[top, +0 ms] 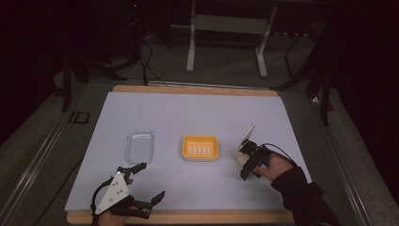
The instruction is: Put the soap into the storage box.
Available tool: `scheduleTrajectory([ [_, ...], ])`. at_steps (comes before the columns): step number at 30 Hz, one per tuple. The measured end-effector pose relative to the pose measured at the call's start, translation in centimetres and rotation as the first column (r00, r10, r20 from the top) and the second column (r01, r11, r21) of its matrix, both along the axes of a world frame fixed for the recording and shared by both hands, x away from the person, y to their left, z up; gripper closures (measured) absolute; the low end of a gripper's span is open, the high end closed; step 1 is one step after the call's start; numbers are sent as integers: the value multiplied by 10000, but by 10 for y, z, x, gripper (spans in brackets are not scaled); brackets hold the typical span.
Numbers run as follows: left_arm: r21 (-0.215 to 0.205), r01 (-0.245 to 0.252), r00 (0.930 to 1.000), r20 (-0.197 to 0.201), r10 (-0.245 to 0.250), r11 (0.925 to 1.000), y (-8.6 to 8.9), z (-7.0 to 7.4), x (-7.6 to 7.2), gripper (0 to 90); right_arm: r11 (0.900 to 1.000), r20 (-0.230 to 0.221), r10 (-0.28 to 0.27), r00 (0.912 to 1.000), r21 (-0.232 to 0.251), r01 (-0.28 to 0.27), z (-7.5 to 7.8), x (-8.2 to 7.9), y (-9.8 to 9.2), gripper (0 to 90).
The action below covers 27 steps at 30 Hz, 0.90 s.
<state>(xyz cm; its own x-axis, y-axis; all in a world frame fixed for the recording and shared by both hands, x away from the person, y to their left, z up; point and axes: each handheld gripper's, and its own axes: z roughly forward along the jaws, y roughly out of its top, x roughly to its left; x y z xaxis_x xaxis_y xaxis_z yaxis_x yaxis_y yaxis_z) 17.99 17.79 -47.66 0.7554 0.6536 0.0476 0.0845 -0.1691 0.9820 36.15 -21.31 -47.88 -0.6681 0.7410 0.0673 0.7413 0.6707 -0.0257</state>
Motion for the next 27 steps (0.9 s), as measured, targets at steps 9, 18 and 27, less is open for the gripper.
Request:
scheduleTrajectory([
  [9,11,15,10000,0,-15,10000,0,0,0,12,9980,794,-458,9958,466,422,2,12,6,165],
  [18,-27,30,10000,6,-30,10000,0,0,0,12,9920,1690,-971,9808,965,816,4,20,9,238],
  [27,12,48,10000,5,-48,10000,0,0,0,12,9866,2021,-1251,9713,1288,1002,-1,22,8,307],
])
